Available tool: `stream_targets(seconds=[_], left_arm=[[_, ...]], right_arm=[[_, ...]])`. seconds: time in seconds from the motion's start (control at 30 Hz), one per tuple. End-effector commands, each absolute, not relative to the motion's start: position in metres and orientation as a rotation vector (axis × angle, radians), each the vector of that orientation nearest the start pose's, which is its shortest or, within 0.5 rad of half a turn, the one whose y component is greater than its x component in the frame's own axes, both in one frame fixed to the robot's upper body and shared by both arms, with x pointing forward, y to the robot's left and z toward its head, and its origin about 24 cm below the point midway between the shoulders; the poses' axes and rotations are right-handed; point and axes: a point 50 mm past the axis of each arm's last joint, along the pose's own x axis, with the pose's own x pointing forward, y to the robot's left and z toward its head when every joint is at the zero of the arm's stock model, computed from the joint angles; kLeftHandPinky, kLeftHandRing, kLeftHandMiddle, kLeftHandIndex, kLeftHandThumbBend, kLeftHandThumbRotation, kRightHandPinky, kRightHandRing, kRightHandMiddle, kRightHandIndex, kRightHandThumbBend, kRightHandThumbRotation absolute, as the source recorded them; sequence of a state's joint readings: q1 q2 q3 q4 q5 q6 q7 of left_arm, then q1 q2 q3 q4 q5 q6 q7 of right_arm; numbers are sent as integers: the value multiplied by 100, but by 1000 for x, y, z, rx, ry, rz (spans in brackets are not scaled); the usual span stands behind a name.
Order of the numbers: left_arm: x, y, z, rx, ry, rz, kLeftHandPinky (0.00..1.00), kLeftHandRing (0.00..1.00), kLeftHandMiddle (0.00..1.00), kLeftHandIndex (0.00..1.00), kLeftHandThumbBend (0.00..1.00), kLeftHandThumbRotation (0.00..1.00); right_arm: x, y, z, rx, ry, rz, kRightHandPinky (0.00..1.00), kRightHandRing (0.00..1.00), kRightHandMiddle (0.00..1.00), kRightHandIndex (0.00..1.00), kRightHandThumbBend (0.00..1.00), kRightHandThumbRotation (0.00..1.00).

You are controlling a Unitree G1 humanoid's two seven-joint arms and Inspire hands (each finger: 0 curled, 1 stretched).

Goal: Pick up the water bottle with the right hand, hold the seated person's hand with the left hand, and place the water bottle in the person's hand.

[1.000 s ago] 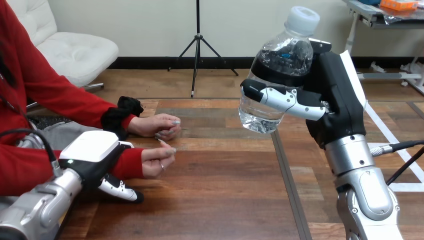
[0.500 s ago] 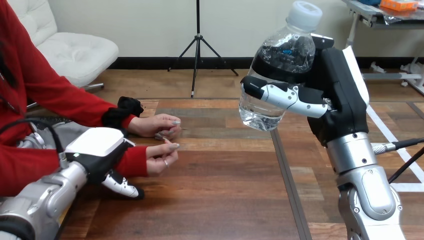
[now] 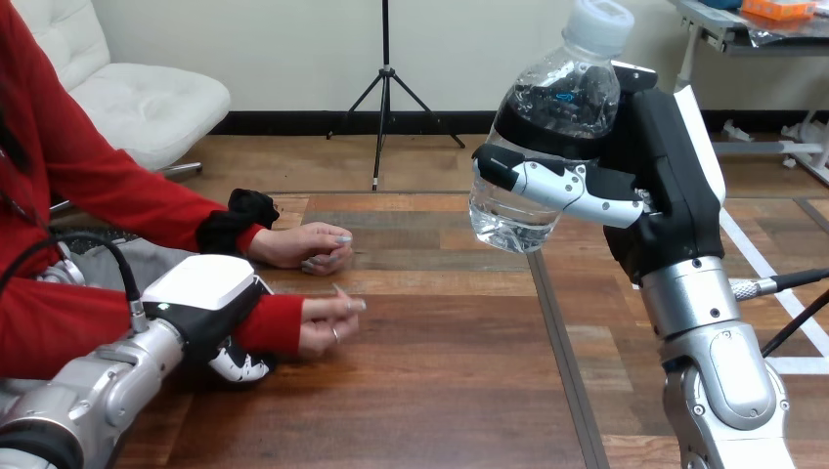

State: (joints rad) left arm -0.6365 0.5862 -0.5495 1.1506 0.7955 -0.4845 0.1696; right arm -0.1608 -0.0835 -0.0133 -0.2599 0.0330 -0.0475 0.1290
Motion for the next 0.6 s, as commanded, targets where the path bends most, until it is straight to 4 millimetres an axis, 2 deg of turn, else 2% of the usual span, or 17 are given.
stream_targets(seconds=[0.0,0.3,0.57], left_arm=[[303,234,-17,1504,150,-633,37,42,45,41,84,13],[302,233,-15,1447,128,-595,36,41,44,38,77,5],[302,232,-13,1394,101,-575,36,40,43,38,74,1]], right_arm=[[267,-142,172,-62,-573,170,4,8,14,16,55,0],[270,-139,170,-57,-567,177,5,9,14,17,57,0],[273,-135,167,-49,-551,189,5,9,15,17,57,0]])
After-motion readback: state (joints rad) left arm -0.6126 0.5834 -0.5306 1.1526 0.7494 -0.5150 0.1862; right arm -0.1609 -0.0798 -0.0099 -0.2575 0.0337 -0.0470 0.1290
